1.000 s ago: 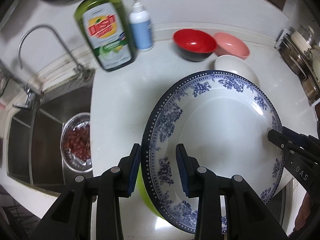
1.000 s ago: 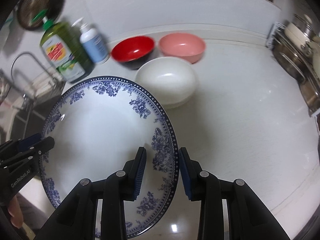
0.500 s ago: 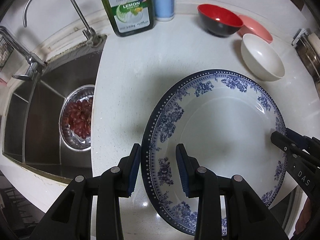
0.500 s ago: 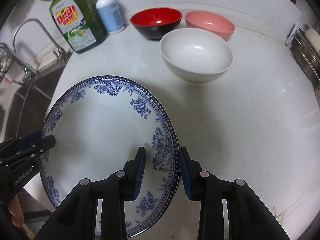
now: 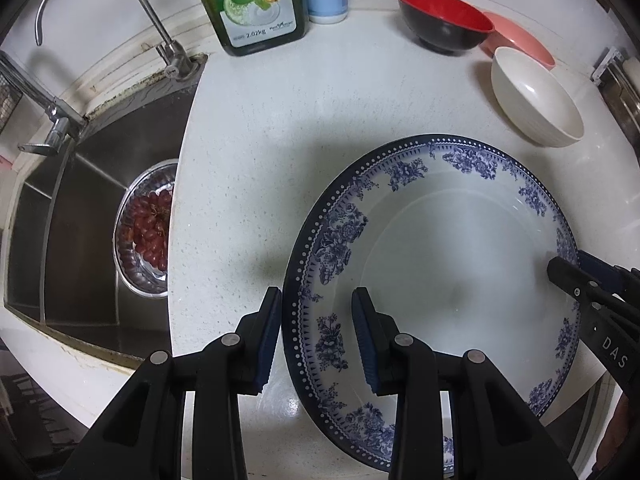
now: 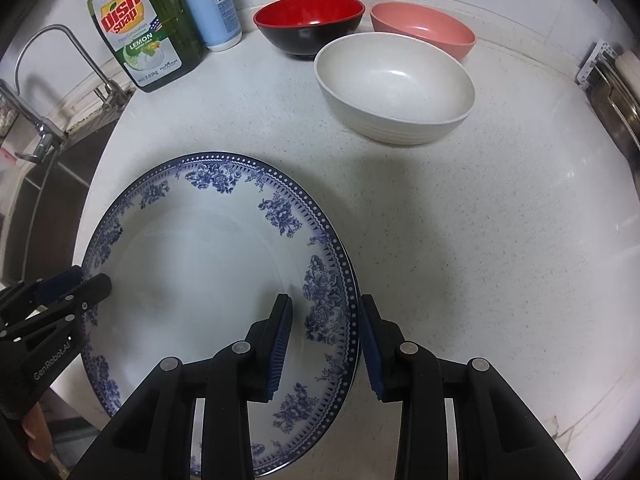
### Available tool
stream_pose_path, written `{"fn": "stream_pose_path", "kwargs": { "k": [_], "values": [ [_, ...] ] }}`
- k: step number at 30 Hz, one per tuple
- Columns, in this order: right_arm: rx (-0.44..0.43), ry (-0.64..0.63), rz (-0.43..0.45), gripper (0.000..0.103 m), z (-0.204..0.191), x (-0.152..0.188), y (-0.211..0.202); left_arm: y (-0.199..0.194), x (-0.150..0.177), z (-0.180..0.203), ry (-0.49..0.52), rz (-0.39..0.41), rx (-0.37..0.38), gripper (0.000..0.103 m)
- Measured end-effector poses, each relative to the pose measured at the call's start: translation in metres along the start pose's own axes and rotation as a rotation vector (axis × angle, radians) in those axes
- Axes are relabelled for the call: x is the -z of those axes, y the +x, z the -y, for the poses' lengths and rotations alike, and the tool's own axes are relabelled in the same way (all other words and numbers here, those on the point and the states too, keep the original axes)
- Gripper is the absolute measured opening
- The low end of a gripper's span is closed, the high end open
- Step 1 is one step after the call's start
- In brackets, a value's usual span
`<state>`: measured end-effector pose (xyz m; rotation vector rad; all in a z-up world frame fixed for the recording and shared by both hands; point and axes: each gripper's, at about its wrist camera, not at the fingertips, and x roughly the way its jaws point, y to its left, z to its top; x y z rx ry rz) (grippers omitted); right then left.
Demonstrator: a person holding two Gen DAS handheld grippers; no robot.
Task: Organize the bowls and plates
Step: 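Lower the blue-and-white plate onto the green plate and open both grippers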
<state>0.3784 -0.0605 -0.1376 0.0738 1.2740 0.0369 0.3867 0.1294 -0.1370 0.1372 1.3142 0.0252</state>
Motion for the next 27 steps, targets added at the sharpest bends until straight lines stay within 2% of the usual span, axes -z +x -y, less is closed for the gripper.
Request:
{"fn": "stream_pose_path", "kwargs": {
  "k": [16, 21, 22, 24, 27],
  "values": [
    [0.019, -0.023, -0.029, 0.038, -0.008, -0.003, 0.014, 0.014, 0.001, 0.004, 0.008, -0.022, 0.015, 0.037],
    [0.020, -0.034, -0.034, 0.038, -0.008, -0.003, 0.015, 0.016, 0.001, 0.003, 0.001, -0.020, 0.037, 0.044],
    [0.018, -0.034, -0.034, 0.038, -0.008, -0.003, 0.015, 0.016, 0.001, 0.004, 0.007, -0.017, 0.030, 0.045],
    [0.018, -0.038, -0.035, 0.038, -0.008, -0.002, 0.016, 0.013, 0.002, 0.006, 0.020, -0.005, -0.013, 0.053],
    [0.018, -0.035, -0.040, 0.040, -0.007, -0.001, 0.015, 0.003, 0.001, 0.005, 0.008, 0.031, -0.025, 0.059]
  ]
}}
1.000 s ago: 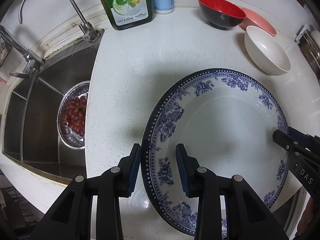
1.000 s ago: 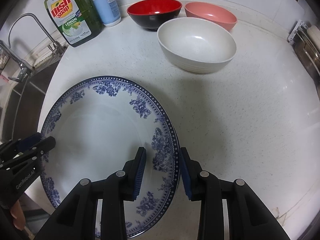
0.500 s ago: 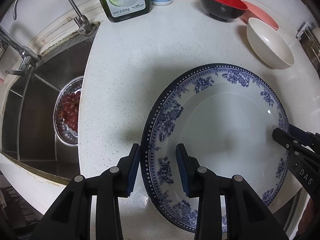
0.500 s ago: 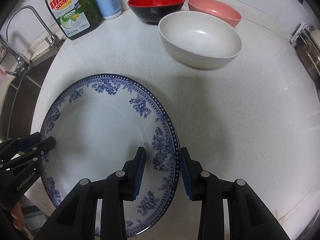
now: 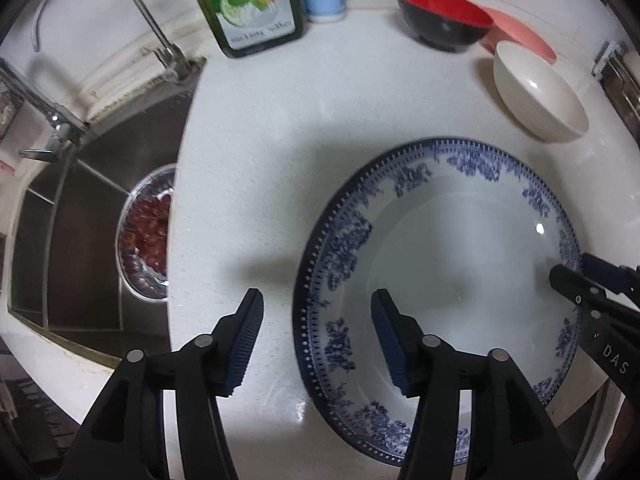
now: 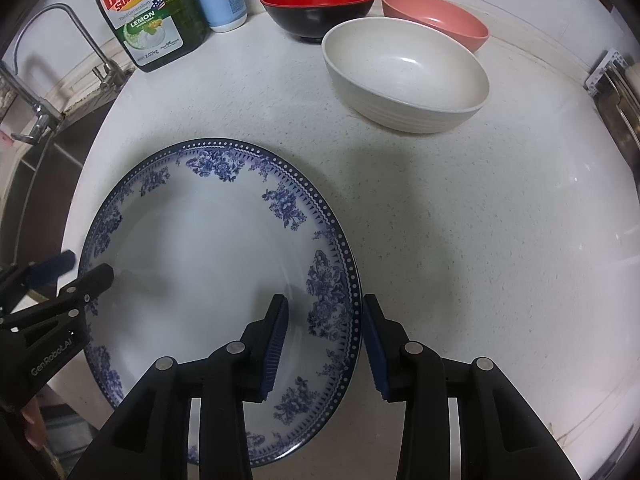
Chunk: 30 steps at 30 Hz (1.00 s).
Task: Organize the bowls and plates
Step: 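Lower the blue-and-white plate onto the green plate and open both grippers, then move both grippers to the rim of the white bowl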
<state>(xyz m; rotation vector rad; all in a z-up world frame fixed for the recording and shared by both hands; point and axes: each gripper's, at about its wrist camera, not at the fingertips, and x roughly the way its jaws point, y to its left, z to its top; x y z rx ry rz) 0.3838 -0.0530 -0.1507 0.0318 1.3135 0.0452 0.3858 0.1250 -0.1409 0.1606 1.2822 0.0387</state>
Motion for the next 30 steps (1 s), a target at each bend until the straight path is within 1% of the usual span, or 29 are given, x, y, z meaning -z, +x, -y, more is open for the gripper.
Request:
{"fn": "stream_pose_path", "kwargs": {
  "k": [1, 2, 3, 5, 7, 9, 12, 16, 22, 25, 30],
  "values": [
    [0.002, 0.003, 0.002, 0.043, 0.001, 0.001, -0.002, -0.007, -0.001, -0.001, -0.010, 0.030, 0.000, 0.061],
    [0.001, 0.006, 0.012, 0.045, 0.002, 0.002, -0.005, -0.012, -0.001, -0.002, -0.012, 0.050, 0.002, 0.067],
    [-0.001, 0.007, 0.020, 0.048, 0.003, 0.002, -0.009, -0.017, -0.002, -0.002, -0.011, 0.066, 0.008, 0.071],
    [0.000, 0.003, 0.048, 0.050, 0.003, 0.004, -0.018, -0.027, -0.005, 0.000, -0.006, 0.092, 0.024, 0.073],
    [-0.004, 0.003, 0.074, 0.055, 0.005, 0.003, -0.028, -0.035, -0.011, 0.002, -0.006, 0.111, 0.042, 0.078],
    [-0.020, 0.015, 0.102, 0.055, 0.009, 0.002, -0.039, -0.041, -0.017, 0.003, 0.000, 0.125, 0.067, 0.082],
    [0.007, 0.014, 0.140, 0.055, 0.016, -0.001, -0.052, -0.049, -0.027, 0.010, 0.020, 0.135, 0.094, 0.084],
    [0.021, 0.017, 0.173, 0.055, 0.029, -0.011, -0.068, -0.061, -0.042, 0.026, 0.064, 0.160, 0.102, 0.084],
    [0.030, 0.043, 0.212, 0.055, 0.054, -0.038, -0.084, -0.074, -0.073, 0.047, 0.115, 0.211, 0.099, 0.084],
    [0.039, 0.049, 0.232, 0.055, 0.065, -0.053, -0.090, -0.074, -0.088, 0.060, 0.141, 0.207, 0.112, 0.083],
    [0.020, 0.072, 0.248, 0.055, 0.086, -0.077, -0.090, -0.075, -0.112, 0.082, 0.175, 0.234, 0.080, 0.083]
  ]
}}
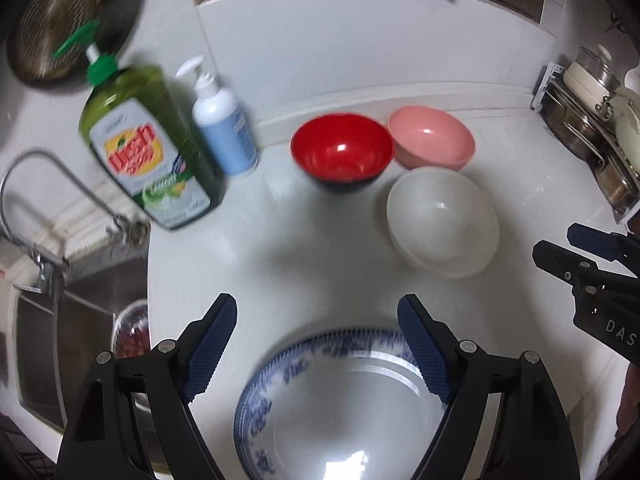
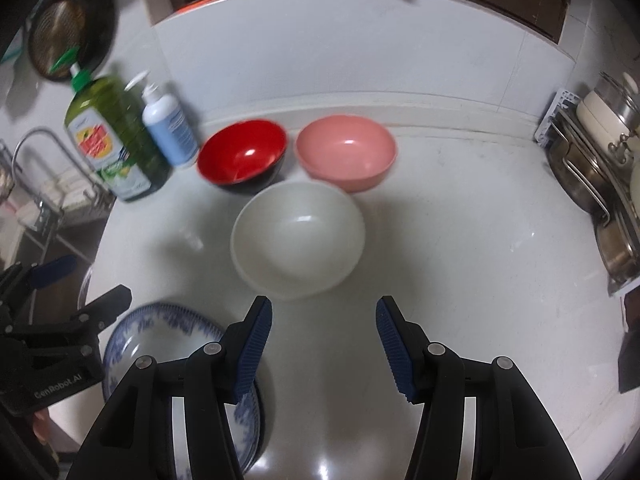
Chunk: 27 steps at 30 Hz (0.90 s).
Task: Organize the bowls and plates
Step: 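Move both grippers to the rim of the white bowl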
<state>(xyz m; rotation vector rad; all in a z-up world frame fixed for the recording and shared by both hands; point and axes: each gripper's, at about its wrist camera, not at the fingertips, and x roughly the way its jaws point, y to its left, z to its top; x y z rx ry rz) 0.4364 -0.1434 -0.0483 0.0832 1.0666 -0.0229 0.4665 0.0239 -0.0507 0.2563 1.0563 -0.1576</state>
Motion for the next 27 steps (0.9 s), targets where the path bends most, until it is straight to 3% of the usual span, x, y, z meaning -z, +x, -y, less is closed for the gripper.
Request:
{"fn": "stream_pose_path", "kwargs": {
  "k": [8, 15, 22, 27],
  "values": [
    [-0.003, 0.045, -0.021, 0.055, 0.028, -0.036, 0.024, 0.036, -0.038, 0.017, 0.017, -0.064, 0.015, 0.075],
    [-0.028, 0.078, -0.085, 0.053, 0.043, -0.054, 0.061, 0.077, -0.053, 0.030, -0.018, -0.150, 0.049, 0.058],
    [-0.052, 0.112, -0.155, 0.041, 0.053, -0.054, 0.095, 0.105, -0.059, 0.040, -0.015, -0.186, 0.052, 0.052],
    [-0.091, 0.131, -0.200, 0.033, 0.056, -0.051, 0.112, 0.122, -0.062, 0.044, -0.016, -0.218, 0.053, 0.036]
  ]
}}
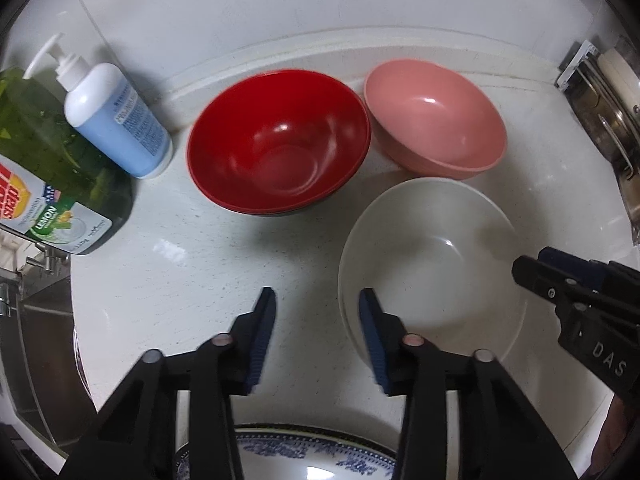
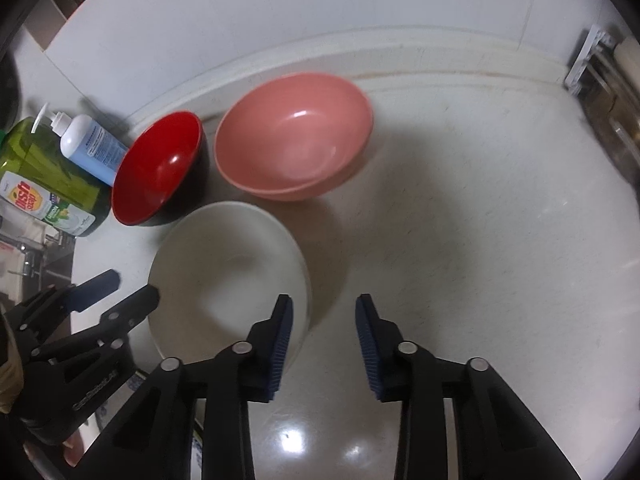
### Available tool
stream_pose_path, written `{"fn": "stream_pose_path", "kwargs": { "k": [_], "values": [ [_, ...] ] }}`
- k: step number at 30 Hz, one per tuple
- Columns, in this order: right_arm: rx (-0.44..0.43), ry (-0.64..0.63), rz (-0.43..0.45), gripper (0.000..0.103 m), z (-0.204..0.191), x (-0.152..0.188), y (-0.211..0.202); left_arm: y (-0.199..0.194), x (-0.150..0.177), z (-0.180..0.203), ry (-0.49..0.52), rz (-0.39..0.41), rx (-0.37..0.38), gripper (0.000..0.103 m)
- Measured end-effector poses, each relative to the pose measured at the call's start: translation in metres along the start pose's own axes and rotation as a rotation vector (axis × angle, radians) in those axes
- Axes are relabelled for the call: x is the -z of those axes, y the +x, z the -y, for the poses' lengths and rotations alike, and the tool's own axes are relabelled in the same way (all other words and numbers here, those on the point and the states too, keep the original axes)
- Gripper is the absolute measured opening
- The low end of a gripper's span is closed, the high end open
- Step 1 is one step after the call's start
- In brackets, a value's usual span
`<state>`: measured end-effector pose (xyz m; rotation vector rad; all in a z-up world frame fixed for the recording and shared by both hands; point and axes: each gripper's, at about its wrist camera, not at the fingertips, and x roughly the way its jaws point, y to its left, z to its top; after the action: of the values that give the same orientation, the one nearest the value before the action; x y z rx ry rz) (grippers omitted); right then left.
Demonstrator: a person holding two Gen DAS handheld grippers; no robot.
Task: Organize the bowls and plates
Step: 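Move both grippers to the rim of the white bowl, then close both grippers on the rim of the white bowl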
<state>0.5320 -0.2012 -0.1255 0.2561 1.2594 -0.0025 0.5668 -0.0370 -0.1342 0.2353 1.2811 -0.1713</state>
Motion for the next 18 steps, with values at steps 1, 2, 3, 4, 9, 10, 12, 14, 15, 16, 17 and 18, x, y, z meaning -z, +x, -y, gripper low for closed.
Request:
{"fn": "stream_pose_path", "kwargs": {
  "k": [1, 2, 3, 4, 9, 10, 12, 14, 15, 16, 17, 18],
  "values": [
    [-0.014, 0.011, -0.012, 0.033, 0.001, 0.000, 0.004, 0.003, -0.001, 0.001, 0.002, -0.007, 0.002, 0.035],
    [-0.021, 0.020, -0.018, 0.033, 0.001, 0.000, 0.006, 0.005, -0.002, 0.002, 0.002, -0.013, 0.004, 0.033],
    [-0.027, 0.022, -0.019, 0.032, 0.001, 0.000, 0.008, 0.007, -0.003, 0.002, 0.000, -0.014, 0.004, 0.032],
    [-0.026, 0.018, -0.019, 0.030, 0.000, 0.000, 0.009, 0.009, -0.004, 0.002, -0.004, -0.015, 0.000, 0.032],
    [-0.020, 0.021, -0.046, 0.023, 0.002, -0.002, 0.019, 0.017, -0.007, 0.002, -0.026, -0.028, 0.019, 0.021],
    [-0.019, 0.027, -0.052, 0.019, 0.003, -0.002, 0.021, 0.018, -0.007, 0.002, -0.029, -0.032, 0.025, 0.020],
    [-0.035, 0.030, -0.062, 0.016, 0.003, -0.003, 0.024, 0.019, -0.007, 0.002, -0.039, -0.033, 0.042, 0.013],
    [-0.050, 0.041, -0.066, 0.013, 0.003, -0.004, 0.027, 0.020, -0.007, 0.006, -0.037, -0.034, 0.057, 0.007],
    [-0.054, 0.040, -0.065, 0.011, 0.003, -0.004, 0.027, 0.020, -0.008, 0.008, -0.036, -0.035, 0.059, 0.007],
    [-0.058, 0.042, -0.067, 0.010, 0.002, -0.004, 0.027, 0.020, -0.008, 0.009, -0.035, -0.033, 0.056, 0.007],
    [-0.063, 0.047, -0.069, 0.007, 0.001, -0.004, 0.027, 0.017, -0.006, 0.008, -0.037, -0.029, 0.059, 0.006],
    [-0.063, 0.050, -0.070, 0.007, 0.001, -0.004, 0.027, 0.017, -0.006, 0.007, -0.042, -0.029, 0.062, 0.006]
  ]
}}
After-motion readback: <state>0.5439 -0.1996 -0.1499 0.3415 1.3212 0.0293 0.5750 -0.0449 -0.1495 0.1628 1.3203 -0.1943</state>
